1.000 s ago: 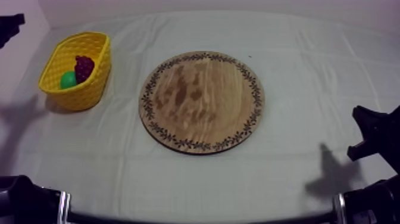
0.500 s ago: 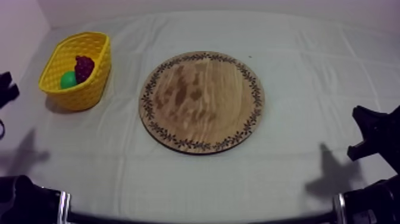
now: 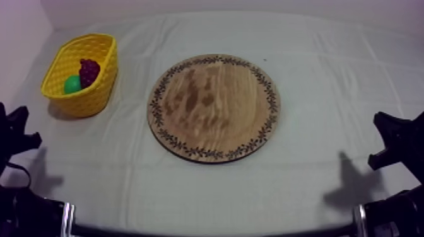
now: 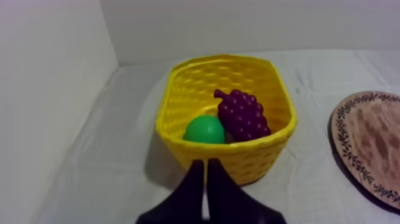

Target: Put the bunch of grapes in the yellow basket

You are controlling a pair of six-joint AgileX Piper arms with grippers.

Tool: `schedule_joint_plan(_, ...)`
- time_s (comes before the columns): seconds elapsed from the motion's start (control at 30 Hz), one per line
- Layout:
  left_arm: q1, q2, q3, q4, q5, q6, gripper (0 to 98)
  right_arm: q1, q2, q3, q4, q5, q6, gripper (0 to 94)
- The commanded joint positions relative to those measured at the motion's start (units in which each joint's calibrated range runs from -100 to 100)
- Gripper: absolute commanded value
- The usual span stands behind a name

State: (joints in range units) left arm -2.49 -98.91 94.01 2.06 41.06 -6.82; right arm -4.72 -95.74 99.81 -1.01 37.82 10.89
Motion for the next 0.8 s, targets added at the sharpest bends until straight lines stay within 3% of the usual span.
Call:
schedule_joint_plan(0.0, -0.1, -0.4, 1.4, -0.38, -0.2, 0.6, 0.0, 0.0, 0.0, 0.0, 0.0, 0.0, 0.0, 0.4)
schedule_joint_plan(0.17, -0.1, -0.8, 3.3, -0.97, -1.8, 2.6, 0.0, 0.0, 0.0, 0.0, 0.0, 0.0, 0.0, 0.4)
schedule_joint_plan(0.37, 0.9, -0.8, 5.4, -3.5, -6.8, 6.6, 0.0, 0.0, 0.0, 0.0, 0.0, 0.0, 0.0, 0.4)
schedule_joint_plan(0.77, -0.6, -0.8, 5.7, -4.32, -7.3, 7.5, 0.0, 0.0, 0.0, 0.0, 0.0, 0.0, 0.0, 0.4)
